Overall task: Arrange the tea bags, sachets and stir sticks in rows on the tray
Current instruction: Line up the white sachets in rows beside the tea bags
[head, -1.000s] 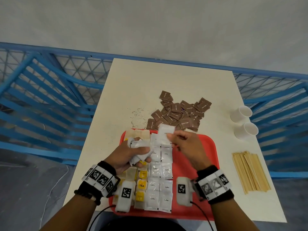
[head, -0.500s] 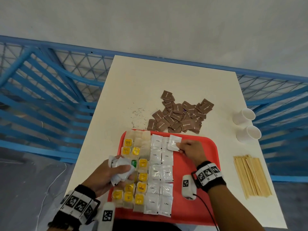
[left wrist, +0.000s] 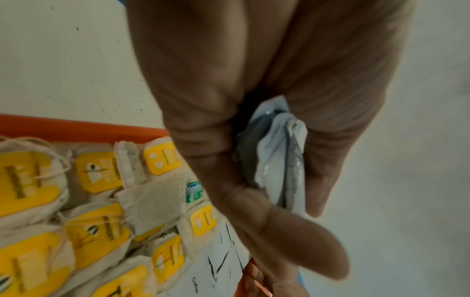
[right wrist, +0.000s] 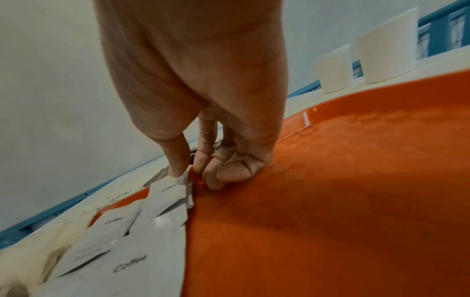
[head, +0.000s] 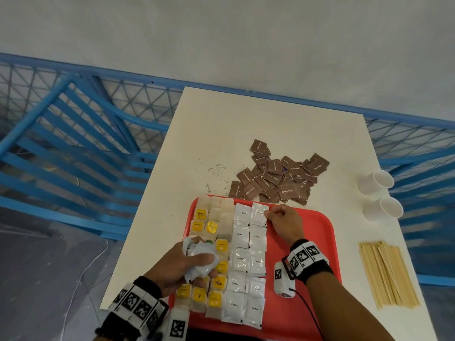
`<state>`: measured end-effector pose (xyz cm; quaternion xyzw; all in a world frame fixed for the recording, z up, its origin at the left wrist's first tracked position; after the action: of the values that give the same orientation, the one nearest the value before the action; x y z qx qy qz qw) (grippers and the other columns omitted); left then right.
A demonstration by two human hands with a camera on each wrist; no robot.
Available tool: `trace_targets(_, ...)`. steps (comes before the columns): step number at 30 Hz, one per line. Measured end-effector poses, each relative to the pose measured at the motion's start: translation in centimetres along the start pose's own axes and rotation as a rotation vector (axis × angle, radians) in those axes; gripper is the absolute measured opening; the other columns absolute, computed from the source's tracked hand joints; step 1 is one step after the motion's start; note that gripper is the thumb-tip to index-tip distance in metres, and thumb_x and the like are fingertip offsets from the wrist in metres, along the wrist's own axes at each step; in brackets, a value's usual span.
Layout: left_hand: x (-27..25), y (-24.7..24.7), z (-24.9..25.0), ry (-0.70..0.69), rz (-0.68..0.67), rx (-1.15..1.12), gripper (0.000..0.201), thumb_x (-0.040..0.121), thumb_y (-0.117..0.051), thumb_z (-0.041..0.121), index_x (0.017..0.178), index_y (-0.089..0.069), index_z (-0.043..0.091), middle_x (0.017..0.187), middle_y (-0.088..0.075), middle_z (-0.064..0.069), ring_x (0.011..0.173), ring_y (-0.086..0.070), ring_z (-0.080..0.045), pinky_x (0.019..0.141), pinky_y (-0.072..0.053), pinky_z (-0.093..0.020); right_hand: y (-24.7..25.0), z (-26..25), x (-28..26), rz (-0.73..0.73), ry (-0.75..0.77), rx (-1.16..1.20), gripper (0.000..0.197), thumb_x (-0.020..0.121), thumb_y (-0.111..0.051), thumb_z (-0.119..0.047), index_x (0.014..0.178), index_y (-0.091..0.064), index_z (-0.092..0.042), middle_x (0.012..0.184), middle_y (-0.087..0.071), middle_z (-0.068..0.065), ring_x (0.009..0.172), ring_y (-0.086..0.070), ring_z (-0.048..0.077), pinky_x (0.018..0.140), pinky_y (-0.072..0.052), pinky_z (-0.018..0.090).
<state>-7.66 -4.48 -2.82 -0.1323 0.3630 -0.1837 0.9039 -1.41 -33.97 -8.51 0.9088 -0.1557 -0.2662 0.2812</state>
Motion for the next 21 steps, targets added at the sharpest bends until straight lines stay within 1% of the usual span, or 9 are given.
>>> trace_targets(2, 0.1, -0.1, 0.0, -0.002, -0.003, 0.010, 0.103, 0.041, -0.101, 0.037, 0.118, -0.053, -0.011, 0.082, -0.070, -0.025, 0.065, -0.071, -0.031, 0.044, -0.055, -0.031, -0.2, -0.6, -0.3, -0.004, 0.037, -0.017, 0.007, 0.086, -0.073, -0.022, 0.085, -0.070, -0.016, 0.080, -0.068, -0.006, 0.073, -0.060, 0.008, 0.063, -0.042, 0.017)
trace_targets(4, 0.2, -0.3, 0.1, 0.001, -0.005, -0.001, 0.097, 0.040, -0.101, 0.036, 0.114, -0.055, -0.006, 0.083, -0.069, -0.026, 0.068, -0.071, -0.033, 0.044, -0.056, -0.032, -0.2, -1.0, -0.5, 0.006, 0.060, -0.038, 0.002, 0.087, -0.070, -0.018, 0.086, -0.069, -0.016, 0.082, -0.068, -0.007, 0.074, -0.060, 0.007, 0.063, -0.041, 0.015)
trace_targets(5, 0.3, -0.3, 0.1, 0.000, -0.003, -0.009, 0.094, 0.040, -0.101, 0.034, 0.112, -0.056, -0.005, 0.082, -0.069, -0.026, 0.068, -0.071, -0.033, 0.044, -0.056, -0.032, -0.2, -1.2, -0.6, 0.006, 0.062, -0.043, 0.001, 0.087, -0.069, -0.016, 0.087, -0.069, -0.017, 0.085, -0.068, -0.007, 0.077, -0.060, 0.008, 0.066, -0.042, 0.016)
trace_targets(7, 0.3, -0.3, 0.1, 0.004, -0.007, -0.008, 0.088, 0.047, -0.098, 0.029, 0.114, -0.056, -0.007, 0.082, -0.069, -0.024, 0.069, -0.071, -0.032, 0.045, -0.057, -0.032, -0.3, -1.5, -0.6, -0.005, 0.076, -0.080, 0.009, 0.086, -0.067, -0.011, 0.087, -0.067, -0.020, 0.090, -0.068, -0.006, 0.085, -0.061, 0.011, 0.077, -0.044, 0.020)
trace_targets(9, 0.3, -0.2, -0.1, 0.011, -0.013, -0.013, 0.081, 0.057, -0.091, 0.024, 0.119, -0.053, -0.010, 0.084, -0.069, -0.025, 0.071, -0.071, -0.033, 0.046, -0.057, -0.032, -0.4, -1.7, -0.6, -0.019, 0.065, -0.111, 0.014, 0.083, -0.067, -0.008, 0.084, -0.064, -0.022, 0.089, -0.067, -0.006, 0.087, -0.062, 0.013, 0.078, -0.044, 0.023)
trace_targets(12, 0.3, -0.1, -0.1, 0.014, -0.013, -0.027, 0.077, 0.060, -0.088, 0.022, 0.120, -0.052, -0.009, 0.088, -0.068, -0.028, 0.074, -0.071, -0.035, 0.047, -0.058, -0.033, -0.3, -1.5, -0.6, -0.015, 0.048, -0.138, 0.010, 0.081, -0.067, -0.008, 0.080, -0.064, -0.018, 0.080, -0.066, -0.007, 0.082, -0.061, 0.014, 0.070, -0.043, 0.024)
trace_targets(14, 0.2, -0.2, 0.1, 0.012, -0.019, -0.034, 0.078, 0.057, -0.093, 0.025, 0.117, -0.055, -0.006, 0.090, -0.068, -0.028, 0.075, -0.071, -0.036, 0.047, -0.058, -0.034, -0.3, -1.3, -0.7, -0.020, 0.045, -0.155, 0.003, 0.081, -0.068, -0.012, 0.079, -0.066, -0.011, 0.075, -0.067, -0.004, 0.075, -0.062, 0.015, 0.063, -0.043, 0.024)
trace_targets(17, 0.2, -0.3, 0.4, 0.007, -0.028, -0.032, 0.090, 0.045, -0.100, 0.034, 0.115, -0.058, -0.004, 0.088, -0.069, -0.026, 0.074, -0.072, -0.034, 0.048, -0.058, -0.034, -0.5, -1.1, -0.9, -0.025, 0.087, -0.190, 0.016, 0.082, -0.070, -0.013, 0.071, -0.069, -0.002, 0.069, -0.070, 0.003, 0.066, -0.061, 0.015, 0.057, -0.043, 0.018)
trace_targets(21, 0.1, -0.8, 0.8, 0.002, -0.044, -0.054, 0.098, 0.039, -0.102, 0.034, 0.116, -0.056, -0.005, 0.086, -0.070, -0.023, 0.071, -0.072, -0.034, 0.046, -0.057, -0.033, 0.0, -1.2, -1.3, -0.004, 0.093, -0.195, 0.017, 0.084, -0.067, -0.015, 0.072, -0.069, -0.003, 0.072, -0.071, 0.002, 0.068, -0.061, 0.012, 0.054, -0.039, 0.016)
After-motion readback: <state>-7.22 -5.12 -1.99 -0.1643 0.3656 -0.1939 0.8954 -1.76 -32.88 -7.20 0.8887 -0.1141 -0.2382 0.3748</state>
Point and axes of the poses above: each hand's wrist, its own x-axis towards the middle knuckle, its own y-axis out of the back of the hand, z = x × y, the point moved 4 cm from there along x, towards the middle knuckle
